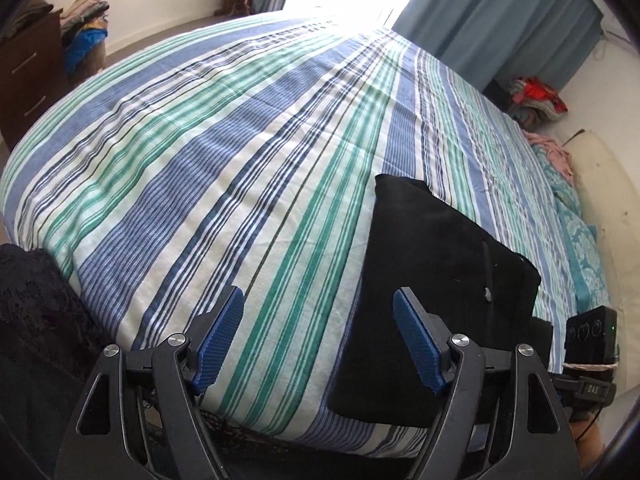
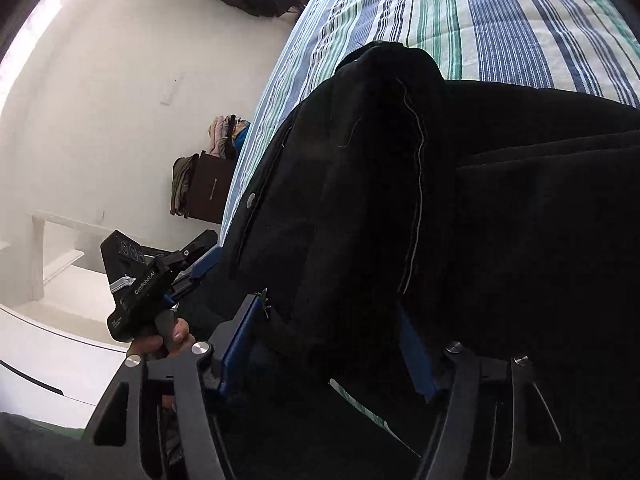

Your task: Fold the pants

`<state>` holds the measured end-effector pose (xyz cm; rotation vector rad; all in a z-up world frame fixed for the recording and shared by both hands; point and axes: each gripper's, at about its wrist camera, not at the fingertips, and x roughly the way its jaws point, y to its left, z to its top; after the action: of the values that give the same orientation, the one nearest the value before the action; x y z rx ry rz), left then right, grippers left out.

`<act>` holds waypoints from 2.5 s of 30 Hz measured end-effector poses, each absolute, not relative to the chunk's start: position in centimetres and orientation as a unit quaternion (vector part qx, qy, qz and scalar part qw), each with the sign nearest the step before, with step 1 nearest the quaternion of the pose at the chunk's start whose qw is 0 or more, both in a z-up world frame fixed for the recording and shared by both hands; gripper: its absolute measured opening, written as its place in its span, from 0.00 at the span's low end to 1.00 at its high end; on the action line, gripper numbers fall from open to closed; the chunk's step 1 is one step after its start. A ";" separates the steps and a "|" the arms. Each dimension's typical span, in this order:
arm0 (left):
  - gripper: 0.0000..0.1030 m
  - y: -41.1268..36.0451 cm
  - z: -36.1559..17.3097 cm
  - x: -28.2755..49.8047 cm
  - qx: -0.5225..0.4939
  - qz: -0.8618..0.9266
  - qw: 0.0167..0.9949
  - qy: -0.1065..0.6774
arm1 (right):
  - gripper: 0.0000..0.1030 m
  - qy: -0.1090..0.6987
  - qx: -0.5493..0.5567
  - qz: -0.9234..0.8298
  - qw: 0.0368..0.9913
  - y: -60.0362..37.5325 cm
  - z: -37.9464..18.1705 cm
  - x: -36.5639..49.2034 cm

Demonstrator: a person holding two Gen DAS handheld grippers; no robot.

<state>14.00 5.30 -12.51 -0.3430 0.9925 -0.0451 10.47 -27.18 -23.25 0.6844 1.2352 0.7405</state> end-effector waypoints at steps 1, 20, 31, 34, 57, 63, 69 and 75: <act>0.77 5.3 -12.6 14.0 -0.164 -0.021 0.865 0.475 | 0.63 0.566 0.301 0.328 0.694 -26.9 -23.6 10.7; 0.77 6.4 -13.2 13.8 -0.173 0.005 0.861 0.477 | 0.15 0.448 0.276 0.363 0.769 -32.0 -9.3 6.9; 0.77 2.5 -12.8 13.4 -0.102 -0.037 0.870 0.481 | 0.15 0.519 0.297 0.220 0.770 -46.0 -17.0 4.3; 0.77 1.3 -12.4 12.8 -0.074 -0.048 0.874 0.477 | 0.15 0.513 0.330 0.215 0.763 -46.9 -18.5 4.5; 0.77 -15.1 -13.1 10.5 0.163 -0.187 0.857 0.453 | 0.38 0.455 0.093 0.167 0.870 -39.1 -13.0 3.9; 0.77 -14.8 -14.4 8.7 0.197 -0.197 0.836 0.473 | 0.35 0.507 0.106 0.137 0.845 -38.6 -18.6 2.2; 0.87 -13.6 -10.6 14.1 0.122 -0.189 0.856 0.466 | 0.39 0.467 0.111 0.132 0.867 -39.8 -13.0 5.0; 0.87 -14.0 -13.6 22.3 0.073 -0.142 0.839 0.520 | 0.40 0.437 0.116 0.149 0.879 -39.4 -11.4 12.0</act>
<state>22.34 -14.01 -13.60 0.1552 1.0996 -0.2999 11.99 -39.39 -11.36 0.2422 0.9108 0.3106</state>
